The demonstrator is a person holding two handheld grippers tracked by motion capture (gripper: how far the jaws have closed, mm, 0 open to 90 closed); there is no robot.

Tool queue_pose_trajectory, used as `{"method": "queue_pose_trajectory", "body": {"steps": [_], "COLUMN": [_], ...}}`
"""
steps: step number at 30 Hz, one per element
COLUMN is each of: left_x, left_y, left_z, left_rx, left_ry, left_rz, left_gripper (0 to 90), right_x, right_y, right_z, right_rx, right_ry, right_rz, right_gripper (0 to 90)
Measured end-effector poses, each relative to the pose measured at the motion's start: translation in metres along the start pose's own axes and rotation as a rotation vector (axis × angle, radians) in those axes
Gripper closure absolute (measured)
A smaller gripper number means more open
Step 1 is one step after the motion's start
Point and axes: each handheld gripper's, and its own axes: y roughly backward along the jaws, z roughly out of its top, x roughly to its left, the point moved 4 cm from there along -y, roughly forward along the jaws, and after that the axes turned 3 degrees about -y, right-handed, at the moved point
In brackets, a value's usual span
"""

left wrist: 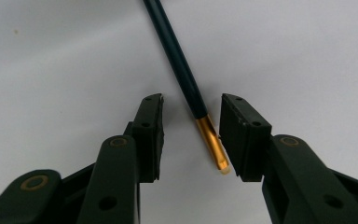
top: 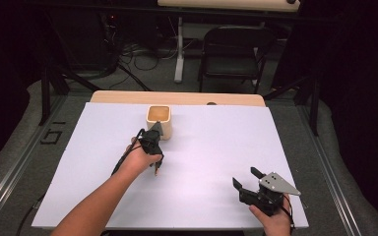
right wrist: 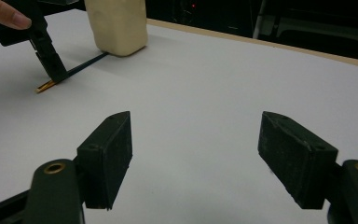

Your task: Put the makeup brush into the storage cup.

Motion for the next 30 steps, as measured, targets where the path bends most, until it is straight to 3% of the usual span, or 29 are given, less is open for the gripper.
{"method": "queue_pose_trajectory", "body": {"steps": [15,24,30], "left_x": [0.0018,0.0052,0.0094], "left_y": [-0.0006,-0.0007,-0.0002], "left_z": [-0.001,-0.0027,-0.0062], "left_rx": [0.014,0.015,0.03], "left_ry": [-0.01,0.013,0.025], "left_rz": [0.023,0.035,0.01], "left_gripper": [69.9,80.0,83.2], "right_x": [0.0005,0.0004,-0.0001], "right_y": [-0.0002,-0.0003,-0.0002], "right_z": [0.0001,-0.0001,-0.0003], "right_rx": [-0.003,-0.002,0.003], "right_ry": [-0.001,0.001,-0.002], "right_rz": [0.002,0.001,0.0], "right_gripper": [26.3,26.3,26.4]}}
